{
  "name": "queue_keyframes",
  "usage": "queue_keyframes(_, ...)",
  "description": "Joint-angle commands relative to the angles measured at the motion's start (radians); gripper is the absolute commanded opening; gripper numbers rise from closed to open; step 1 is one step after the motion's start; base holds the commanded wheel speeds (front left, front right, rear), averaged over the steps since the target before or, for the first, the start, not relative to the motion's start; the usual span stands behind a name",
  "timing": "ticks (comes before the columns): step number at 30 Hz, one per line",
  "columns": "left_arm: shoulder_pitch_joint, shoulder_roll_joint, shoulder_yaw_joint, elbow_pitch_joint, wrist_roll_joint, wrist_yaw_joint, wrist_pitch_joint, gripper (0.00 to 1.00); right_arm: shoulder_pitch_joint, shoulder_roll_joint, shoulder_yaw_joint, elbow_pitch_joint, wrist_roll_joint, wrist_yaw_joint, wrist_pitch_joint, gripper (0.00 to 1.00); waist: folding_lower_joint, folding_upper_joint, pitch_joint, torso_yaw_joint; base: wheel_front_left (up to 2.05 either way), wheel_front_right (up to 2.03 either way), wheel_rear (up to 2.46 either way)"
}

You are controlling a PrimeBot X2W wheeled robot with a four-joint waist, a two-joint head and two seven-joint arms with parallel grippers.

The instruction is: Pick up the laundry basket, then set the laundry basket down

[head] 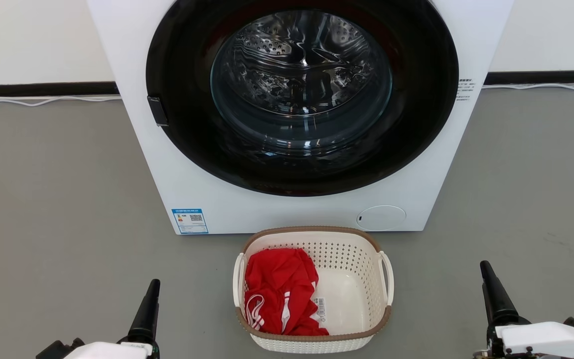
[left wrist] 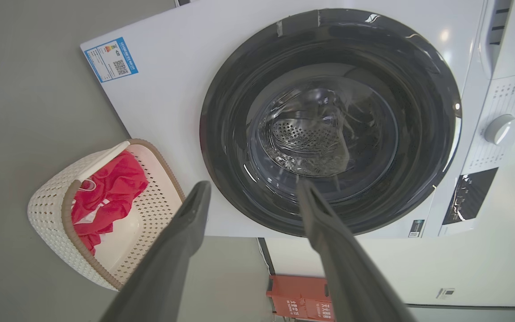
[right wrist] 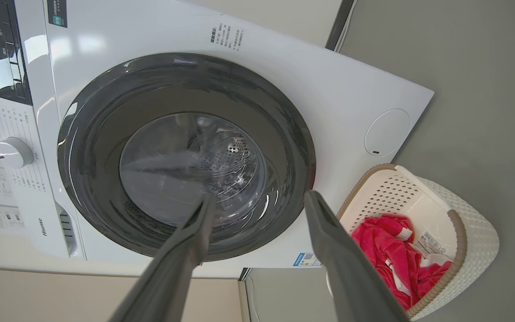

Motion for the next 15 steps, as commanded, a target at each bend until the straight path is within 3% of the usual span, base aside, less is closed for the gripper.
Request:
queue_keyframes(1,-0.038,0.007,0.005,-0.031,0.012,0.002,-0.005,1.0,-0.027,-0.01,0.008,-0.035,-0.012,0.002,-0.013,1.0,-0.0002,0.0,0.0,0.0,0.0,0.0,0.0)
queue_keyframes(15,-0.048,0.01,-0.028,-0.026,0.205,0.018,-0.049,1.0,-0.026,-0.011,0.016,-0.047,-0.274,0.003,-0.057,1.0,-0.0002,0.0,-0.005,0.015,0.0,0.0,0.0)
